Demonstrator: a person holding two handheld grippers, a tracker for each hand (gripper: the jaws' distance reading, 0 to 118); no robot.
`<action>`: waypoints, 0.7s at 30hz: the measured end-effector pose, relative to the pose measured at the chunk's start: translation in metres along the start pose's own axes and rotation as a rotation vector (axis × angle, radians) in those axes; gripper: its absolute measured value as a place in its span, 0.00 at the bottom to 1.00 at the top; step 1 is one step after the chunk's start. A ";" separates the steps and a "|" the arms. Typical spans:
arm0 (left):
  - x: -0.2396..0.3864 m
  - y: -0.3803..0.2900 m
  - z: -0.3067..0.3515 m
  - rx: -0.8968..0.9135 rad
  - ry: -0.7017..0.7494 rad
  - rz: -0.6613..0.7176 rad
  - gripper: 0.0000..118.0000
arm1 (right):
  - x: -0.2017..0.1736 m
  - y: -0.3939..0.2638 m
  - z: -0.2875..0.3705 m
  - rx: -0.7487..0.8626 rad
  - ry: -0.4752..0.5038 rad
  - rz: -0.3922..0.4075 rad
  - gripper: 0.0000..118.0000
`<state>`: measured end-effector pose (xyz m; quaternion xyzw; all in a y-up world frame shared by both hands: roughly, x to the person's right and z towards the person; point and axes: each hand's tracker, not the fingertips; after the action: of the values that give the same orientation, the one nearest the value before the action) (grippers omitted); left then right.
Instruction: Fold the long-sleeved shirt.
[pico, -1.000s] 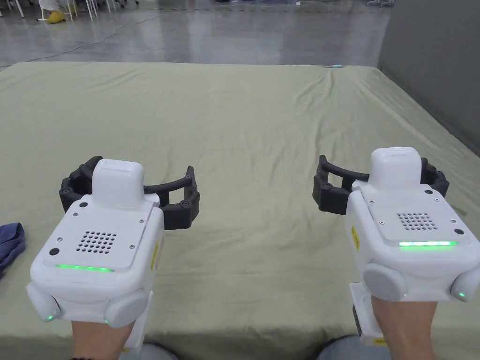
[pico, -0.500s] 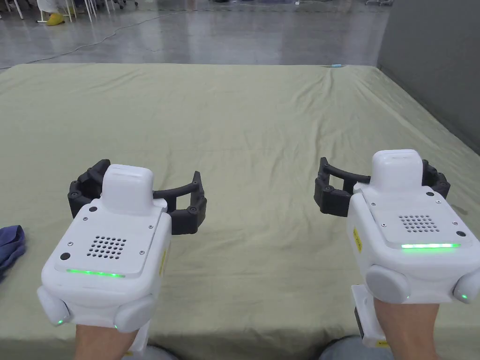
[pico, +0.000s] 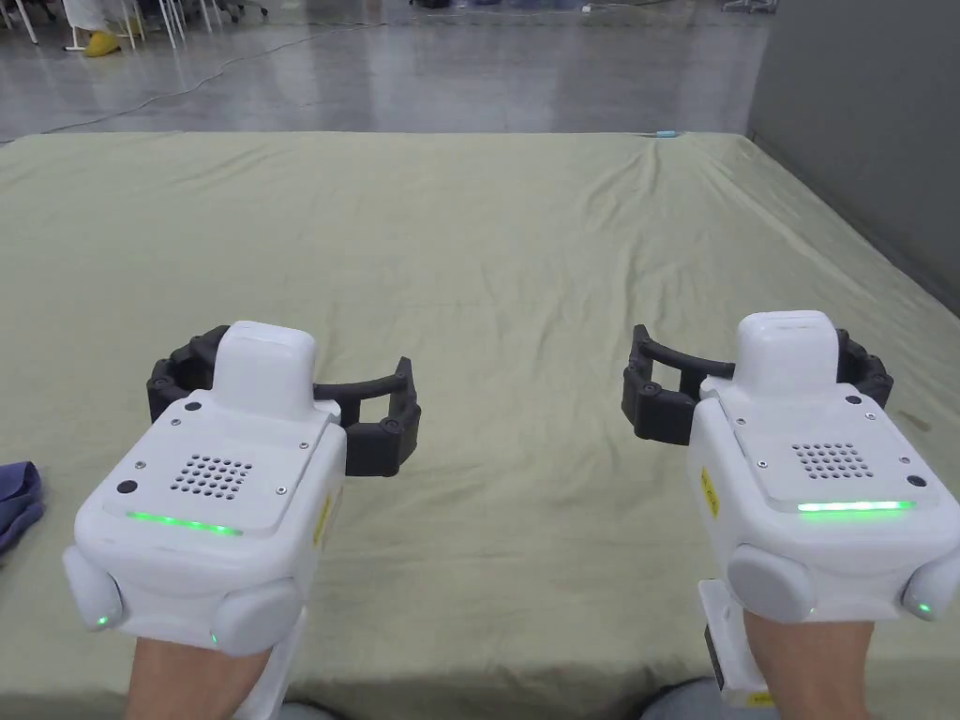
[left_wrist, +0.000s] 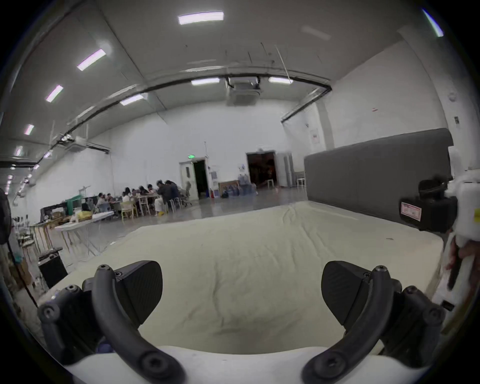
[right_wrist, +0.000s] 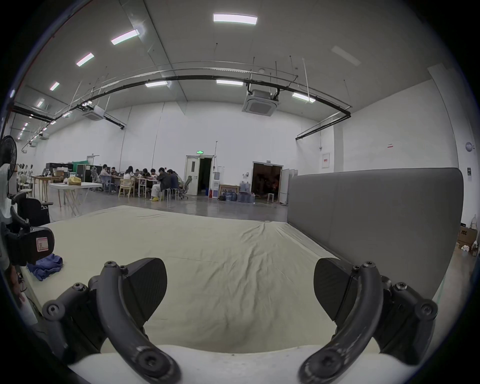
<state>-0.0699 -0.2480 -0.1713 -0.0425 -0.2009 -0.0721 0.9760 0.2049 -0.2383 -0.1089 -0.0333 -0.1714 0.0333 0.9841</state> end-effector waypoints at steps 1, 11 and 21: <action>0.002 -0.002 0.002 0.036 0.025 0.022 0.99 | 0.000 0.000 0.000 0.000 -0.002 -0.003 0.96; 0.018 0.003 0.010 0.126 0.168 0.068 0.99 | 0.001 -0.003 -0.001 -0.020 -0.002 -0.012 0.96; 0.011 0.010 0.029 0.128 -0.092 0.197 0.99 | 0.001 -0.004 -0.002 -0.028 0.000 -0.018 0.96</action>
<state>-0.0696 -0.2364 -0.1404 -0.0032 -0.2443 0.0392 0.9689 0.2065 -0.2426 -0.1106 -0.0455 -0.1724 0.0219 0.9837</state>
